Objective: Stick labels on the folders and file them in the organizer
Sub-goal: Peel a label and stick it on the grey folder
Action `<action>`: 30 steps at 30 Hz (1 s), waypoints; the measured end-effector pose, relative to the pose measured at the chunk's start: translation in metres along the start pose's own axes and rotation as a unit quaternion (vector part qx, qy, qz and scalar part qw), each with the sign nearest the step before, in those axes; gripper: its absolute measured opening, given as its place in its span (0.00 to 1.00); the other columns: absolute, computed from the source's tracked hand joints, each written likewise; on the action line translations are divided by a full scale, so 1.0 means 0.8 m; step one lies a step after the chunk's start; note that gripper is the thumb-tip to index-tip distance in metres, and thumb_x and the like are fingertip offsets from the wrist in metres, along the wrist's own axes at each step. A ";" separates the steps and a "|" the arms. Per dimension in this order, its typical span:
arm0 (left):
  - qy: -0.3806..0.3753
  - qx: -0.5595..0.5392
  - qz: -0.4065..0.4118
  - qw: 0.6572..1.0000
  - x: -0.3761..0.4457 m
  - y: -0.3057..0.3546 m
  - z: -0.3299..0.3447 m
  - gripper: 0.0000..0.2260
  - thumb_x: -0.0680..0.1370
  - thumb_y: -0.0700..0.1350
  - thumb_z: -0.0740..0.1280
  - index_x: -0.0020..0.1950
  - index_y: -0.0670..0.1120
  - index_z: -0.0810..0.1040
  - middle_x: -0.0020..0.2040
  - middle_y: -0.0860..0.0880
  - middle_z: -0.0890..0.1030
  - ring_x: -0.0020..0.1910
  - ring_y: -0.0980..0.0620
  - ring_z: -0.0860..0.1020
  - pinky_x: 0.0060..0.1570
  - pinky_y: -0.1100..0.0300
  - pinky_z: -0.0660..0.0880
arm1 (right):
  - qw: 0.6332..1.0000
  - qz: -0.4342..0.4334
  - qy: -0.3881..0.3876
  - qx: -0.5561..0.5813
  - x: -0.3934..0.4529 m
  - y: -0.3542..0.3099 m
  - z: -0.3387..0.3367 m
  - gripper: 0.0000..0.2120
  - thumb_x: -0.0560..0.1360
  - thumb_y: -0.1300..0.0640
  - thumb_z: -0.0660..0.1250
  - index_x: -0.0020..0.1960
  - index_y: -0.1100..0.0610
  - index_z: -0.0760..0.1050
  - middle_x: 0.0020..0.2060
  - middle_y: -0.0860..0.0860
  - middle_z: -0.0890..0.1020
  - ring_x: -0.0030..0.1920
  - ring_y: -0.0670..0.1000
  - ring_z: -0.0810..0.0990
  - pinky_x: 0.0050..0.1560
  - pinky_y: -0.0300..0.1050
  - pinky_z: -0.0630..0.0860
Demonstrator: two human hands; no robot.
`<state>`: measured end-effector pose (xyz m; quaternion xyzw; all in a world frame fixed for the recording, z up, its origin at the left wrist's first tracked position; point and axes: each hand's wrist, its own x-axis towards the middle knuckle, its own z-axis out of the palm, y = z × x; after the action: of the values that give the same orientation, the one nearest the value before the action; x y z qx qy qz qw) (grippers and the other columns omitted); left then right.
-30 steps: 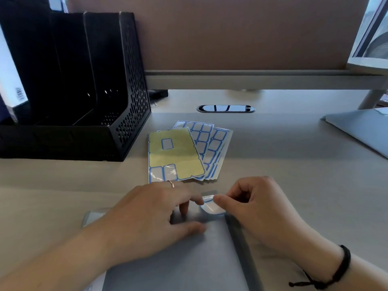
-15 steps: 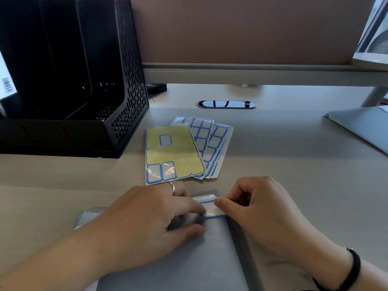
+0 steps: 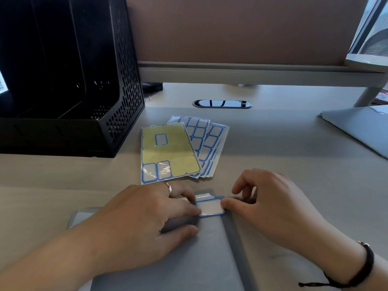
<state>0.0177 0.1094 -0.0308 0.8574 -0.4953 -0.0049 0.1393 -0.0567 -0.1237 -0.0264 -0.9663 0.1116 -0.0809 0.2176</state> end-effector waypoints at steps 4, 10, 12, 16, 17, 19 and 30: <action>0.017 0.001 0.032 0.999 -0.001 -0.003 0.003 0.13 0.77 0.63 0.64 0.60 0.64 0.78 0.62 0.69 0.77 0.55 0.66 0.78 0.43 0.59 0.81 | 0.987 -0.158 0.014 -0.004 -0.005 0.004 -0.013 0.10 0.72 0.39 0.69 0.49 0.42 0.80 0.45 0.33 0.79 0.44 0.37 0.76 0.47 0.46 0.78; 0.016 0.017 0.064 0.998 0.000 -0.003 0.000 0.14 0.77 0.61 0.64 0.62 0.65 0.76 0.65 0.69 0.75 0.55 0.61 0.80 0.42 0.56 0.81 | 0.934 -0.297 -0.160 -0.116 -0.013 -0.002 -0.015 0.24 0.77 0.31 0.54 0.71 0.34 0.68 0.70 0.26 0.67 0.76 0.42 0.62 0.74 0.47 0.61; 0.020 0.014 0.062 0.998 0.000 -0.004 0.001 0.14 0.77 0.62 0.64 0.61 0.64 0.77 0.64 0.69 0.77 0.55 0.62 0.80 0.42 0.56 0.82 | 0.933 -0.273 -0.201 -0.122 -0.008 0.006 -0.019 0.27 0.75 0.28 0.49 0.73 0.30 0.62 0.70 0.21 0.60 0.78 0.37 0.50 0.77 0.44 0.48; 0.031 0.001 0.052 0.998 -0.001 -0.005 0.003 0.14 0.76 0.62 0.64 0.61 0.64 0.76 0.61 0.68 0.79 0.55 0.65 0.80 0.45 0.58 0.82 | 0.930 -0.269 -0.200 -0.151 -0.001 0.017 -0.034 0.29 0.73 0.25 0.45 0.72 0.27 0.60 0.67 0.17 0.58 0.76 0.32 0.43 0.78 0.44 0.43; 0.033 -0.002 0.052 0.998 -0.001 -0.005 0.004 0.14 0.76 0.62 0.64 0.61 0.64 0.76 0.61 0.68 0.79 0.55 0.65 0.80 0.46 0.58 0.82 | 0.930 -0.269 -0.198 -0.152 -0.002 0.017 -0.035 0.28 0.73 0.24 0.45 0.71 0.26 0.60 0.67 0.17 0.59 0.76 0.32 0.44 0.78 0.44 0.44; 0.035 -0.004 0.054 0.998 -0.001 -0.004 0.003 0.14 0.76 0.62 0.64 0.60 0.63 0.77 0.62 0.68 0.78 0.53 0.64 0.80 0.43 0.59 0.82 | 0.933 -0.276 -0.182 -0.140 -0.003 0.016 -0.033 0.28 0.74 0.25 0.48 0.71 0.29 0.65 0.67 0.20 0.63 0.77 0.34 0.49 0.78 0.46 0.49; 0.027 -0.010 0.035 0.999 -0.002 -0.003 0.003 0.14 0.76 0.63 0.63 0.59 0.63 0.80 0.58 0.67 0.81 0.51 0.65 0.80 0.44 0.62 0.81 | 0.933 -0.277 -0.192 -0.126 0.001 0.022 -0.033 0.29 0.72 0.24 0.46 0.70 0.27 0.63 0.65 0.15 0.59 0.75 0.30 0.45 0.78 0.43 0.46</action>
<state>0.0188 0.1110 -0.0340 0.8380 -0.5211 0.0184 0.1610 -0.0645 -0.1497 -0.0102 -0.9754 -0.1953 0.0634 0.0798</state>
